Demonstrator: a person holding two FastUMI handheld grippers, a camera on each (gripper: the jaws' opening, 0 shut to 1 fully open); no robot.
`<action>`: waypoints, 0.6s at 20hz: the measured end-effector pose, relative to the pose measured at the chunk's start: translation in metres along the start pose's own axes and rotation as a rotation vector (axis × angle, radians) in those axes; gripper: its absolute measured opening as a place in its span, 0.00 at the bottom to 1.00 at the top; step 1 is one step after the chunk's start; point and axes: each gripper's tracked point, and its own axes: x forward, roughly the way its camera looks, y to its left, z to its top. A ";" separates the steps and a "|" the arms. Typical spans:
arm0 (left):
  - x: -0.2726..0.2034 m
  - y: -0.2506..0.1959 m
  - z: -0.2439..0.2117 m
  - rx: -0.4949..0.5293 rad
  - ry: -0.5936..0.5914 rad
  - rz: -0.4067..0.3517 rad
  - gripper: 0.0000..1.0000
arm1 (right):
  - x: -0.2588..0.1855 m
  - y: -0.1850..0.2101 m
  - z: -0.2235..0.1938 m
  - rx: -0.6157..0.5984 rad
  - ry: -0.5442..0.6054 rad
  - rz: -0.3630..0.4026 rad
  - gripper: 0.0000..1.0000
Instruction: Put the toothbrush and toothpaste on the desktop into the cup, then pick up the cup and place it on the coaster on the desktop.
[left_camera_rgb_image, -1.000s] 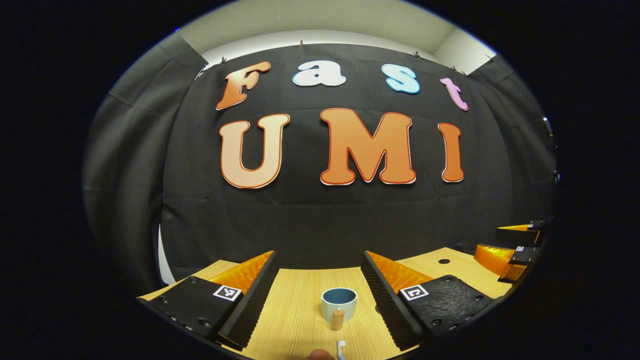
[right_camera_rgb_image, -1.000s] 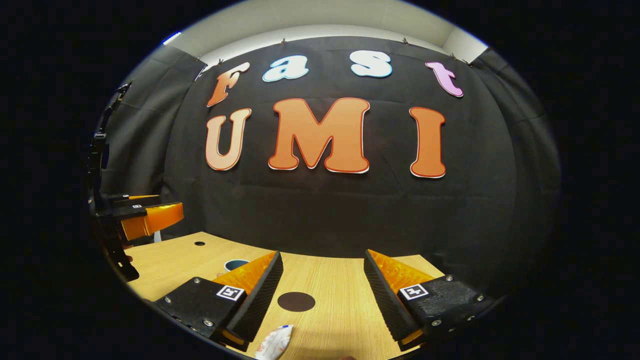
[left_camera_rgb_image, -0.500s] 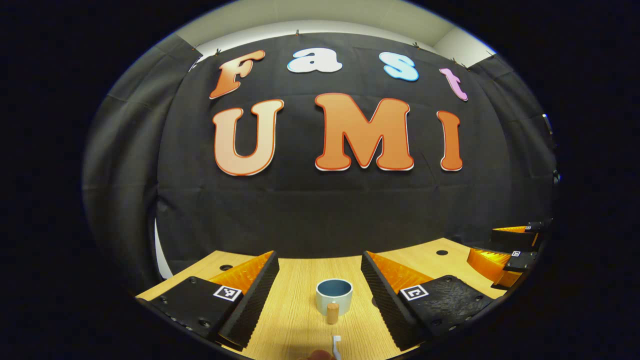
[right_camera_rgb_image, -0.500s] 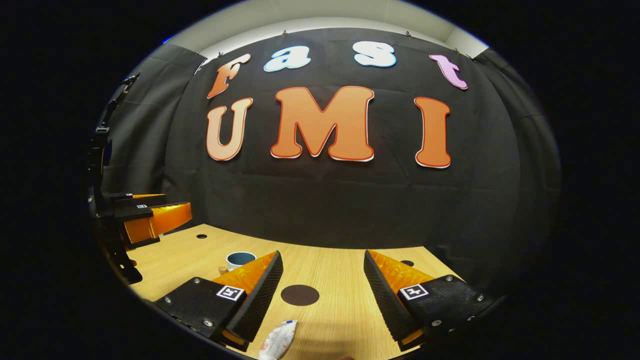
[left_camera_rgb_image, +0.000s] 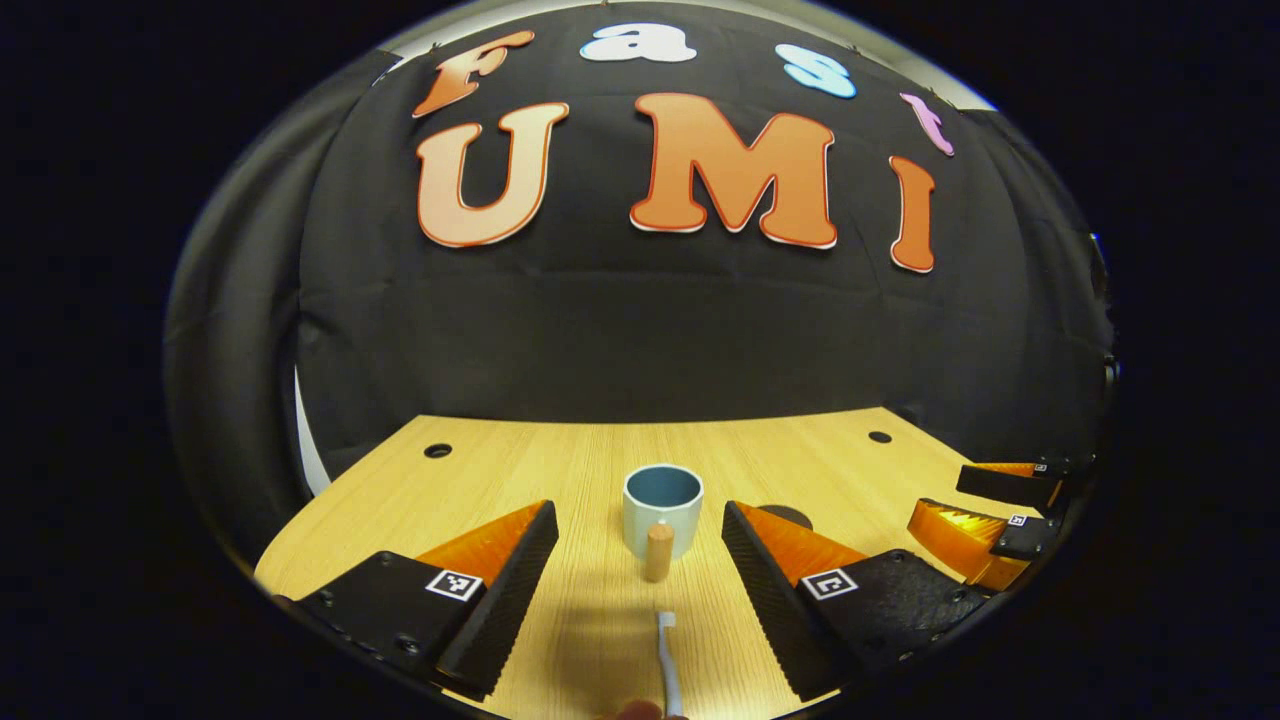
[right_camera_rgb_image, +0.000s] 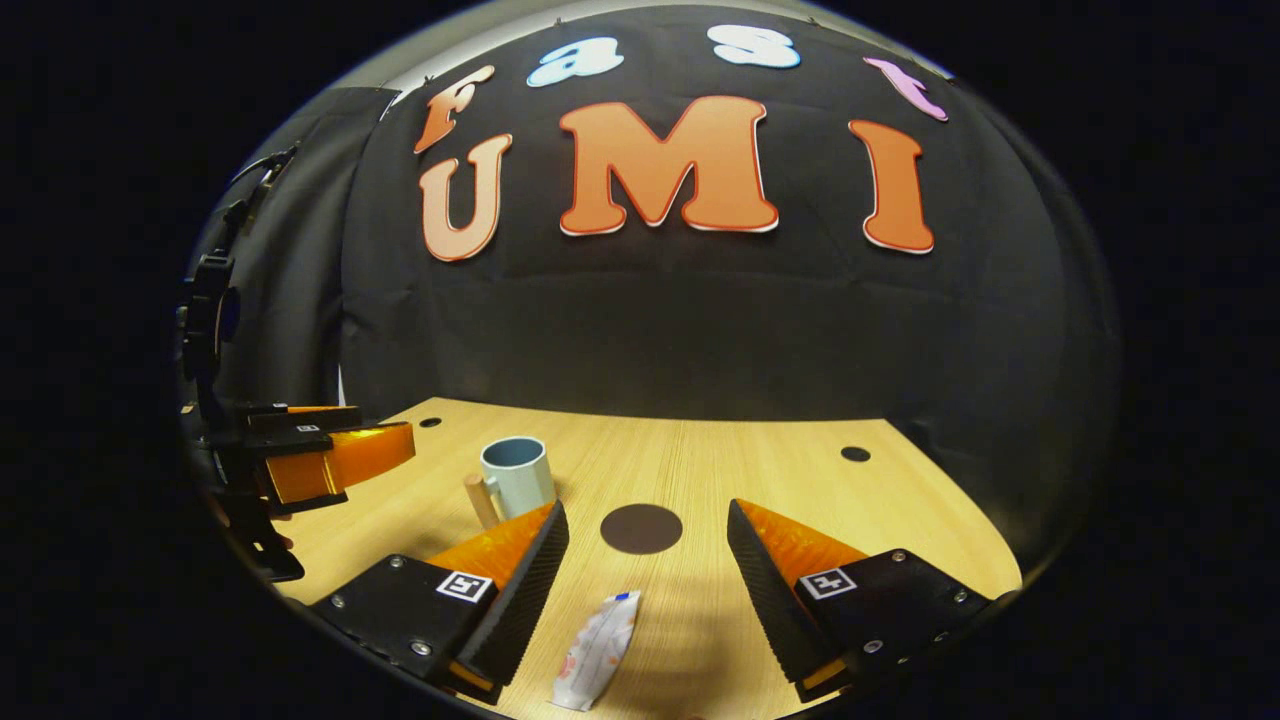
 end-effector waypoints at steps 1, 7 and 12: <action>0.002 0.000 -0.012 0.007 0.038 -0.005 0.99 | 0.001 0.002 -0.009 0.005 0.026 0.005 0.95; 0.014 -0.006 -0.065 0.012 0.187 -0.007 1.00 | 0.012 0.014 -0.052 0.007 0.164 0.023 0.90; 0.018 -0.020 -0.109 -0.016 0.323 -0.048 0.94 | 0.016 0.025 -0.087 0.003 0.256 0.036 0.87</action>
